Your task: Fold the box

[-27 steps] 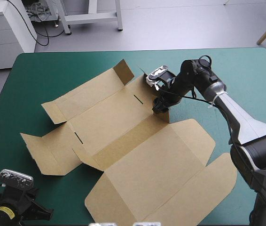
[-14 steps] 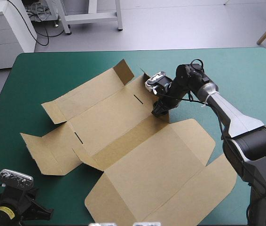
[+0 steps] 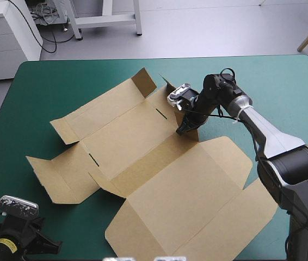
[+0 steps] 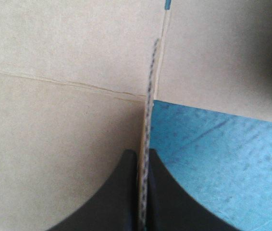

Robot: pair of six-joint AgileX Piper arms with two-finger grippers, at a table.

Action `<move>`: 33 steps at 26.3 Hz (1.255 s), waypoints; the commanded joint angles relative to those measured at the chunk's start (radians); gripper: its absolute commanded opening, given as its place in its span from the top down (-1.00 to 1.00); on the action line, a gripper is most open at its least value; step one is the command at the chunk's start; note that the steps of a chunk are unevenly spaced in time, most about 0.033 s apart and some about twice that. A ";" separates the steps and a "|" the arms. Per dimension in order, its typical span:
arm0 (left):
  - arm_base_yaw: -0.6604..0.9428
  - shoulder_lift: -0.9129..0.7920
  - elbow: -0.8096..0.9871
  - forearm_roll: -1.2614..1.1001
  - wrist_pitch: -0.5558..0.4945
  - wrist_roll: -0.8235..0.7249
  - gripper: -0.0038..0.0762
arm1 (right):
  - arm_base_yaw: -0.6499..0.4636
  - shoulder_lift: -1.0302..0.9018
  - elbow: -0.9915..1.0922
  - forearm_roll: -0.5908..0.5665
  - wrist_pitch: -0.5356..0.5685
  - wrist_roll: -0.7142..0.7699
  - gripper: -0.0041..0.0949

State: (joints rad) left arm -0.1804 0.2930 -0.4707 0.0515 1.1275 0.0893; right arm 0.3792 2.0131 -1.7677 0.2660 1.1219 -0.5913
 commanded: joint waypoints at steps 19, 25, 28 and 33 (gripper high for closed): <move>0.001 0.014 -0.317 -0.012 0.035 -0.006 0.93 | -0.002 -0.051 -0.032 0.051 -0.113 -0.289 0.96; 0.001 0.014 -0.319 -0.012 0.047 -0.006 0.93 | 0.050 -0.022 -0.075 0.117 -0.137 -0.446 0.96; 0.001 0.014 -0.319 -0.014 0.054 -0.006 0.93 | 0.096 0.013 -0.142 0.109 -0.154 -0.495 0.96; 0.001 0.014 -0.319 -0.016 0.054 -0.002 0.93 | 0.160 0.090 -0.279 0.113 -0.176 -0.657 0.96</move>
State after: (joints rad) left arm -0.1804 0.2900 -0.7609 0.0396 1.2342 0.0893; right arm 0.5131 2.1307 -1.9546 0.3451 0.9884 -1.1467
